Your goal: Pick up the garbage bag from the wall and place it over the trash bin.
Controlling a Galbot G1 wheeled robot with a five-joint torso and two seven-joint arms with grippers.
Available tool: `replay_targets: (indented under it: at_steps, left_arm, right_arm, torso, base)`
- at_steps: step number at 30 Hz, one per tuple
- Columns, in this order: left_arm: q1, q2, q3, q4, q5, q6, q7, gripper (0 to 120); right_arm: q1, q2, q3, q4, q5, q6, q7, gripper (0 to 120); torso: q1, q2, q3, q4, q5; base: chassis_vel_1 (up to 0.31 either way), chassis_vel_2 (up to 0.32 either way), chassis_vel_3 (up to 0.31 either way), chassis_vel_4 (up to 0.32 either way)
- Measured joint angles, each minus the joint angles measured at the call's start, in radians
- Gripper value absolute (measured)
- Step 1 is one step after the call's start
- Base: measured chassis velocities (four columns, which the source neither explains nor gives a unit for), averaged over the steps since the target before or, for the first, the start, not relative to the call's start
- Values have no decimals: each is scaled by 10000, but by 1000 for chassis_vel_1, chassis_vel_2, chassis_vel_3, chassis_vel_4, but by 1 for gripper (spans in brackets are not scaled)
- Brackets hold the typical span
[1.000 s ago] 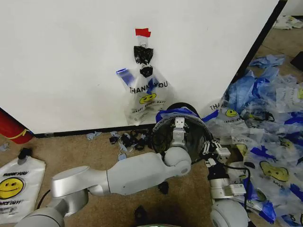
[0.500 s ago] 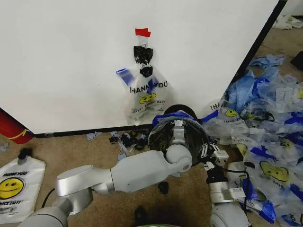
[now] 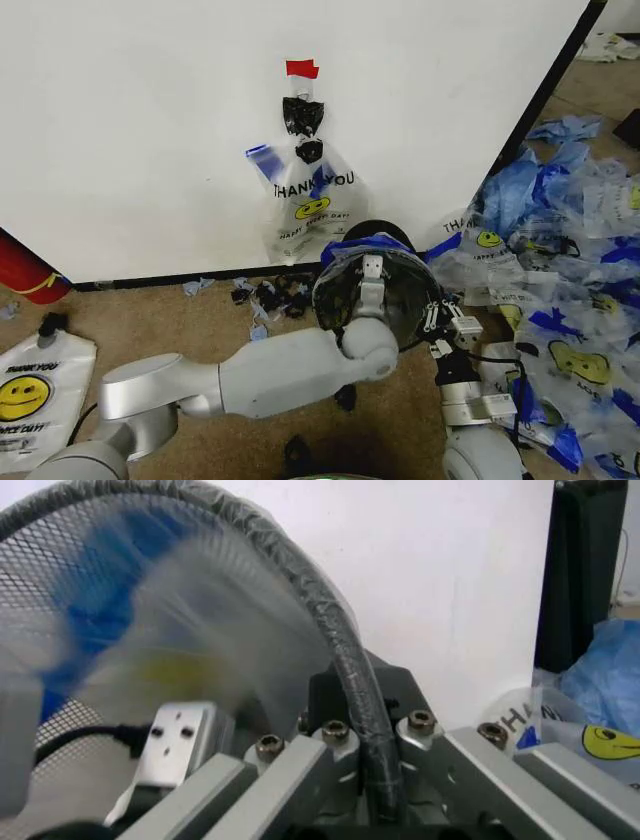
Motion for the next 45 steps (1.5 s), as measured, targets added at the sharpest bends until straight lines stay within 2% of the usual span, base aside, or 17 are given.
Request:
replay_targets:
  at_steps: [6,15,19,22,27,38,45]
  left_arm:
    - [-41,1,94,-140,-160,329,-239,0]
    - [-65,-305,-123,192,-222,134,-139,0]
    - [-177,-294,-204,-328,-758,56,-305,0]
    - [-257,-99,-83,-1117,-1374,123,-621,0]
    - [-287,-25,-59,-1731,-1856,122,-753,0]
    - [-654,-25,-94,-2014,-2210,120,-885,0]
    - [-930,348,-73,-2657,-2604,207,-1123,0]
  right_arm:
    - [4,-41,2,-17,28,3,19,0]
    - [2,-55,13,67,164,7,10,0]
    - [111,-41,3,-34,597,-10,55,0]
    - [246,-61,-102,27,1416,-333,360,0]
    - [432,-112,-105,-131,1797,-444,536,0]
    - [767,7,-83,-818,1219,-345,466,0]
    - [1014,174,-1,-1465,924,-165,561,0]
  torso:
    - [0,0,0,-1,0]
    - [0,1,0,-2,0]
    - [0,0,0,-3,1]
    - [0,0,-1,-1,1]
    - [0,0,0,-2,1]
    - [0,1,0,-1,1]
    - [0,1,0,-2,0]
  base:
    - [0,0,0,0]
    - [0,0,0,0]
    - [0,0,0,0]
    - [0,0,0,0]
    - [0,0,0,0]
    - [0,0,0,0]
    - [0,0,0,0]
